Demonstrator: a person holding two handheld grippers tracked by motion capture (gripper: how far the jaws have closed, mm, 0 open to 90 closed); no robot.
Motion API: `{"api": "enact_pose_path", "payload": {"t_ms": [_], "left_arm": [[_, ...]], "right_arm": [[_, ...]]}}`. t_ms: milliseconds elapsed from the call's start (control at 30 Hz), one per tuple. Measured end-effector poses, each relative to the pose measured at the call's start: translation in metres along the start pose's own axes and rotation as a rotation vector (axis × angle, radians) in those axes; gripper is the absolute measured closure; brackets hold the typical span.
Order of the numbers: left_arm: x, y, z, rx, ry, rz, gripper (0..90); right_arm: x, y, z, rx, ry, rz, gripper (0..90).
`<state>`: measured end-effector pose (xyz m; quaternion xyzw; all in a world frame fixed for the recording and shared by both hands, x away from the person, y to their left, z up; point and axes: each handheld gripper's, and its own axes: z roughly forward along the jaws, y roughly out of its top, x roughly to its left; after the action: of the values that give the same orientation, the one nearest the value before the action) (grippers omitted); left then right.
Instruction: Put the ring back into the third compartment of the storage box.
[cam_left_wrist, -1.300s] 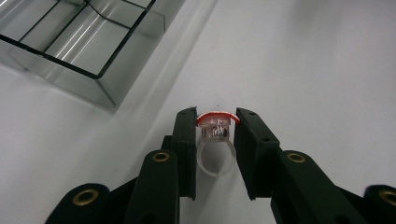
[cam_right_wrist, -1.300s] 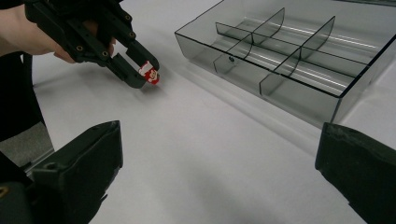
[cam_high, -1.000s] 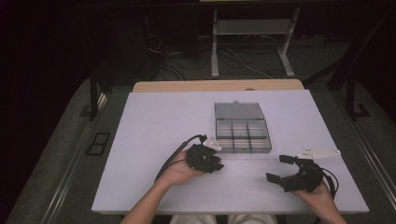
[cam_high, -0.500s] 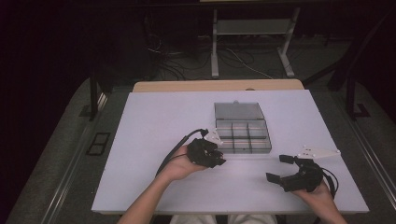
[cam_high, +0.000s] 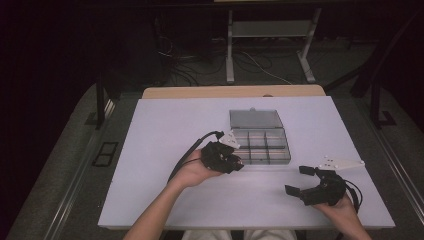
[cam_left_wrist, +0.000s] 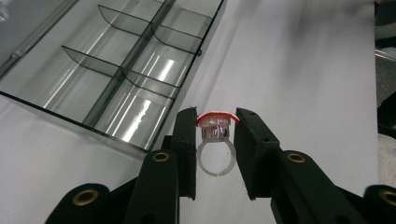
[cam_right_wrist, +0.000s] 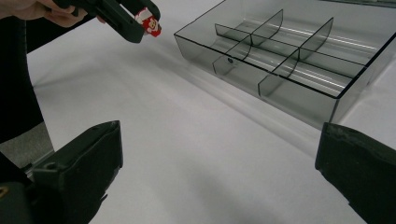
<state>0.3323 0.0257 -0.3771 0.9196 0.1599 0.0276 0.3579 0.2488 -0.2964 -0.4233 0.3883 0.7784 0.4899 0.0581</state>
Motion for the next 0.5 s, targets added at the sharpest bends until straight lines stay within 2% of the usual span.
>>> {"api": "enact_pose_path", "payload": {"t_ms": [333, 367, 500], "left_arm": [[0.003, 0.012, -0.003, -0.009, 0.001, 0.016, 68.8], [0.002, 0.013, -0.003, -0.013, 0.0, 0.012, 68.8], [0.003, 0.019, -0.002, -0.011, -0.005, 0.024, 68.8]], "right_arm": [[-0.001, 0.0, 0.0, -0.01, -0.005, -0.015, 0.8], [0.0, 0.0, -0.001, -0.002, -0.002, -0.002, 0.7], [0.0, 0.0, -0.001, -0.003, -0.002, 0.0, 0.8]]}}
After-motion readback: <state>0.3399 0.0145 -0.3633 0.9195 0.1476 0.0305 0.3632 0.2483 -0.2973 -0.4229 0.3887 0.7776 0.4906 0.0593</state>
